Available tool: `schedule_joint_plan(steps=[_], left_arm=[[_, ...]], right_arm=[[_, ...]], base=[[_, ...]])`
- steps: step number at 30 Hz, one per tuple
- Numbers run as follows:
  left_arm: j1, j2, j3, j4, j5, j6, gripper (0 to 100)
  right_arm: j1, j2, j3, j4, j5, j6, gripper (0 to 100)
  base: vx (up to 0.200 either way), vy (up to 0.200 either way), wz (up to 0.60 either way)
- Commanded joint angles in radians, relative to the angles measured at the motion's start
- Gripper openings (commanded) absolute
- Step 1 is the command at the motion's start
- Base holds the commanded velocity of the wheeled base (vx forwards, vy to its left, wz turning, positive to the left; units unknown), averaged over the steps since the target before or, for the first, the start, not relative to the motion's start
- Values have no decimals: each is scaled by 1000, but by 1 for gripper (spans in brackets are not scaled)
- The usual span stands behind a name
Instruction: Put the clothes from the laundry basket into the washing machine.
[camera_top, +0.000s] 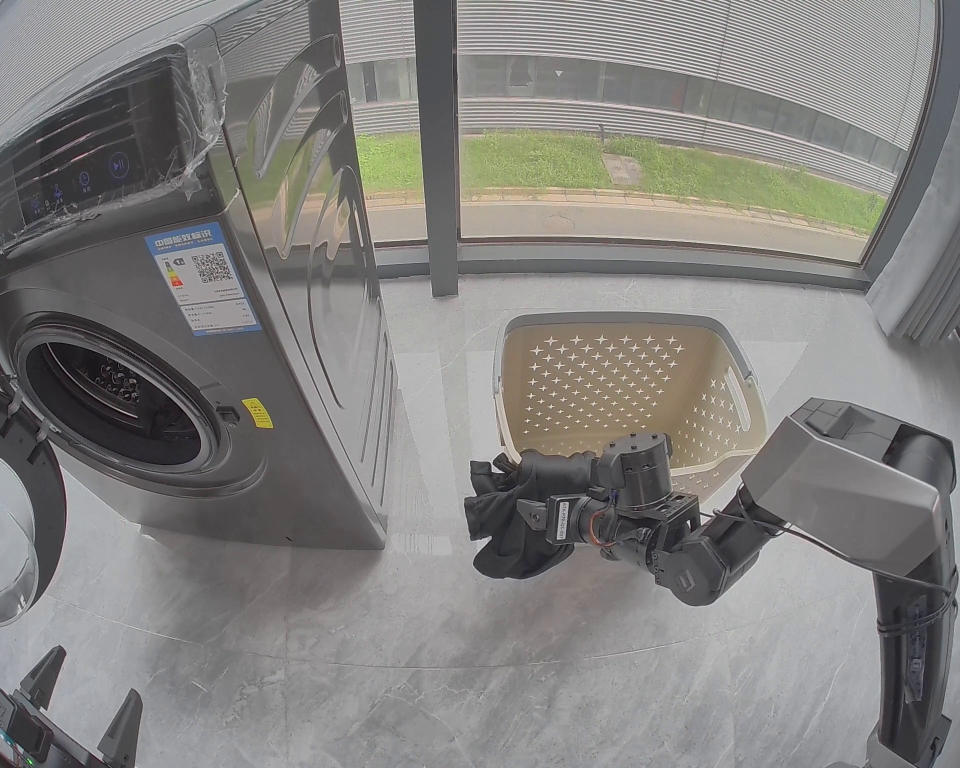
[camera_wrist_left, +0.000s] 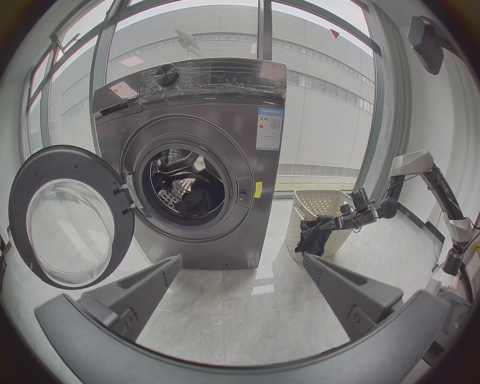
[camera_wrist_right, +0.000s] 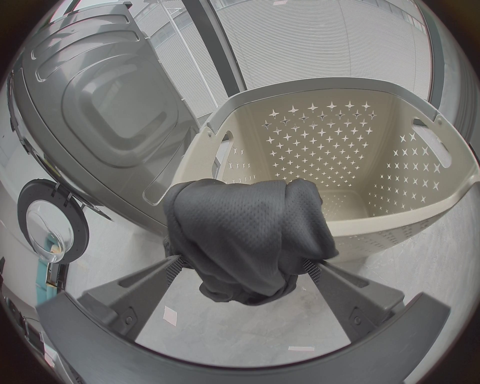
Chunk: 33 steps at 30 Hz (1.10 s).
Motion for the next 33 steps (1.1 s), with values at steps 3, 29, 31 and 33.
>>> schedule_joint_plan(steps=[3, 29, 31, 33], left_arm=[[0, 2, 18, -1, 0, -1, 100], [0, 2, 18, -1, 2, -5, 100], [0, 2, 18, -1, 0, -5, 100], [1, 2, 18, -1, 2, -5, 100]], right_arm=[[-9, 74, -79, -2, 0, 5, 100], [7, -104, 87, -50, -5, 54, 0], [7, -160, 121, -50, -5, 51, 0], [9, -219, 155, -42, -5, 49, 0]], base=[[0, 0, 0], [0, 0, 0], [0, 0, 0], [0, 0, 0]])
